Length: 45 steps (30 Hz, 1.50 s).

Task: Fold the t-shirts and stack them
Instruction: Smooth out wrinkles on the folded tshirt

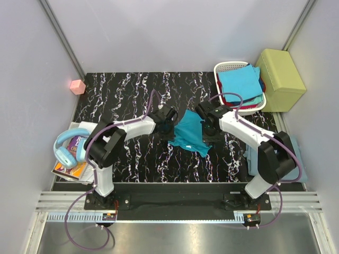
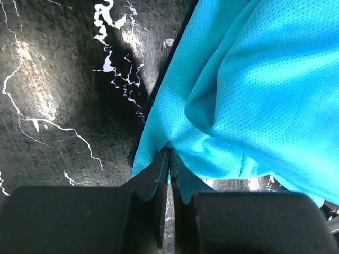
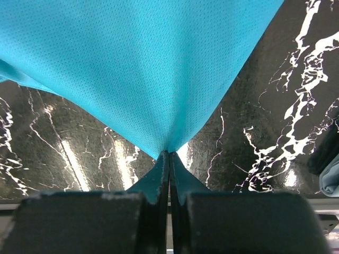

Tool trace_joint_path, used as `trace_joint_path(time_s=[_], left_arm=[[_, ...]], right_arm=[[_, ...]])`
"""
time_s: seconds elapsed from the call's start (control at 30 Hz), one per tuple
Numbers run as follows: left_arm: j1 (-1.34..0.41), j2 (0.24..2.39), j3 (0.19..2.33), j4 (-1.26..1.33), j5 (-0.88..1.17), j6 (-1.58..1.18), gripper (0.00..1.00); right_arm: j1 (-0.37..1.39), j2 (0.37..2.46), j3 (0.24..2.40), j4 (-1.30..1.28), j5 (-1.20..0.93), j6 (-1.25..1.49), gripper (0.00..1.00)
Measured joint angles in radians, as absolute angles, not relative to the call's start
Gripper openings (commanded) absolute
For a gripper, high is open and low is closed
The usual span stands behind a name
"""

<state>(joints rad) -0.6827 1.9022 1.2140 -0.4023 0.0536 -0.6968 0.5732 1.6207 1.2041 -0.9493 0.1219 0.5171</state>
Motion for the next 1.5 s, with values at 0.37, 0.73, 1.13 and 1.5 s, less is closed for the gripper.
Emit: trace_joint_path(time_s=[0.37,0.73,1.13,1.5], left_arm=[[-0.688,1.869,1.224,-0.456,-0.006,-0.659,0.35],[-0.685,1.822,1.320,-0.533,-0.089,-0.610,0.35],[-0.637,1.822,1.387,-0.574,-0.104,-0.580,0.34],[-0.625,1.897,1.489,-0.590,-0.101,-0.566,0.34]], right_arm=[[0.573,1.527,1.446,-0.970,0.220,0.517,0.44],[0.572,1.731,1.595,-0.931,0.245,0.493,0.31],[0.569,1.822,1.476,-0.847,0.170,0.498,0.24],[0.575,1.837,1.319,-0.778,0.051,0.502,0.20]])
